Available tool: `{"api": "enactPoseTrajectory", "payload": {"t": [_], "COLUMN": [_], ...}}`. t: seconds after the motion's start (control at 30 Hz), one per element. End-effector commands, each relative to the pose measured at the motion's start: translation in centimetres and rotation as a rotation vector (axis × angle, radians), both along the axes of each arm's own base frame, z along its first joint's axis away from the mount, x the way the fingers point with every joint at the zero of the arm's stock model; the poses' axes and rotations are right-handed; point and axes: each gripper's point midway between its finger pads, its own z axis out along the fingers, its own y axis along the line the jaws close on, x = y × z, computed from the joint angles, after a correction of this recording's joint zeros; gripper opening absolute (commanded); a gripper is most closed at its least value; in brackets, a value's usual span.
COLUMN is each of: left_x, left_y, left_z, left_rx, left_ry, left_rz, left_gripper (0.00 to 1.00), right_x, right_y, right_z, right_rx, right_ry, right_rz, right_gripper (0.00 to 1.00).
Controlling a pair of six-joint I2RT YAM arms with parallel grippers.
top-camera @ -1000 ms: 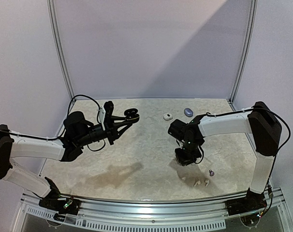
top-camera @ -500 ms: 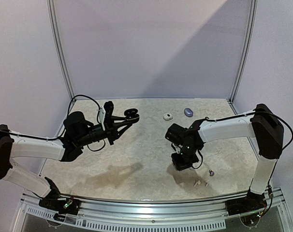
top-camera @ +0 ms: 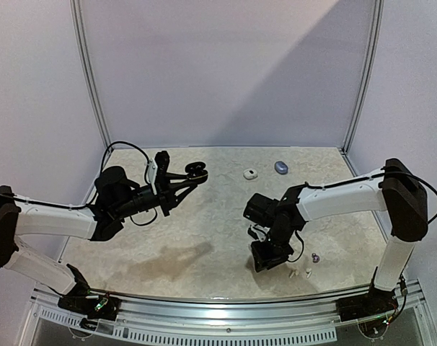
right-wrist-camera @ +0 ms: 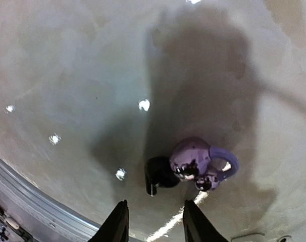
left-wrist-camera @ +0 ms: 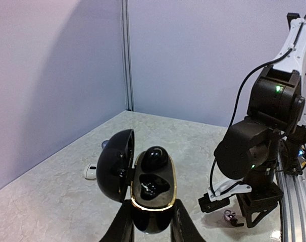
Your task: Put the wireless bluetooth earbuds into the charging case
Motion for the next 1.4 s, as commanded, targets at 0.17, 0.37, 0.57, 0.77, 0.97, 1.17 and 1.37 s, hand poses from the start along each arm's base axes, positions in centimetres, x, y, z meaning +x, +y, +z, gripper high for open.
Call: {"api": "enactPoseTrajectory", "payload": {"t": [0.17,0.37,0.57,0.77,0.97,1.17,1.37], "left_x": [-0.6,-0.7,-0.7,-0.7,-0.7,-0.8,-0.8], "left_y": [-0.4,-0.4,-0.2,-0.1,0.0,0.1,0.1], "left_z": [0.5,0.5,0.3,0.2,0.1,0.1,0.0], "left_rx": [-0.004,-0.005,-0.003,0.000,0.002,0.003,0.006], "left_ry": [-0.014,-0.014,-0.014,-0.018,-0.018,-0.019,-0.022], "left_rz": [-0.021,-0.020,-0.011,-0.009,-0.006,-0.003,-0.001], "left_gripper": [0.00,0.00,0.00,0.00,0.00,0.00,0.00], "right_x": [2.0,4.9,5.5,5.0,4.3,4.5,4.6], "right_y": [-2.2,-1.3,-3.2,-1.6,-1.6,-1.3,-0.9], "right_z": [4.7,6.1,3.6,1.5,-0.2,-1.5,-2.4], "right_rx": [-0.183,-0.167,-0.176,-0.094,-0.088,-0.096,-0.104], "right_ry": [-0.006,-0.088,-0.066,-0.009,0.031,0.038,0.038], "right_rz": [-0.038,-0.114,-0.177,-0.157,-0.167,-0.171,-0.185], "right_gripper": [0.43,0.32,0.27,0.23,0.22,0.20,0.13]}}
